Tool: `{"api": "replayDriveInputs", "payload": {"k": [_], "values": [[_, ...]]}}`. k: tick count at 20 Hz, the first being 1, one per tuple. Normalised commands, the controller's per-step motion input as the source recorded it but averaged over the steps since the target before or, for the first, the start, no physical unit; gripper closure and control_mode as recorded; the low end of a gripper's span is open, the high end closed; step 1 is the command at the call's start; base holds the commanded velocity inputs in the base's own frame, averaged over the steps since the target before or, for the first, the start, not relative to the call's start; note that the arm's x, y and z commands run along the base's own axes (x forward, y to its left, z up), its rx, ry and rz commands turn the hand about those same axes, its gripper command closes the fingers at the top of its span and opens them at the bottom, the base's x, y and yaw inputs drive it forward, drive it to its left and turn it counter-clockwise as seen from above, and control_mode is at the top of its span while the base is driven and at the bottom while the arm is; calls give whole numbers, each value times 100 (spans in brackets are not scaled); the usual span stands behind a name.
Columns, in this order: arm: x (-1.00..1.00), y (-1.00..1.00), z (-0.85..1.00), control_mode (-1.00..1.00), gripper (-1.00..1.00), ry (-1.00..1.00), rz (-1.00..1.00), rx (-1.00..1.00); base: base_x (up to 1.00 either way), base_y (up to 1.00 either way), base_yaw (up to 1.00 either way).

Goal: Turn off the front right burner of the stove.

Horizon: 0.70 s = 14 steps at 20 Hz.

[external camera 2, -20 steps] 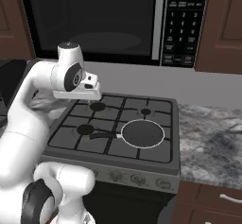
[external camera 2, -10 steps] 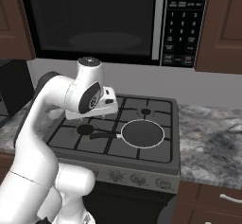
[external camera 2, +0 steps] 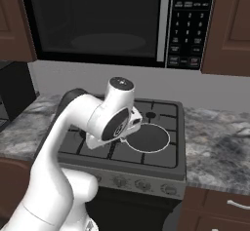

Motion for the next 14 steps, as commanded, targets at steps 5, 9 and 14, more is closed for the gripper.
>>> {"api": "replayDriveInputs", "payload": {"k": [5,9,14], "values": [[-33,-61,-28,-100,-100,-1,23,-1,0,0,0],[-40,-93,-39,-100,-100,-20,19,0,0,0,0],[-23,-51,-45,-100,-100,-38,38,-3,0,0,0]]}}
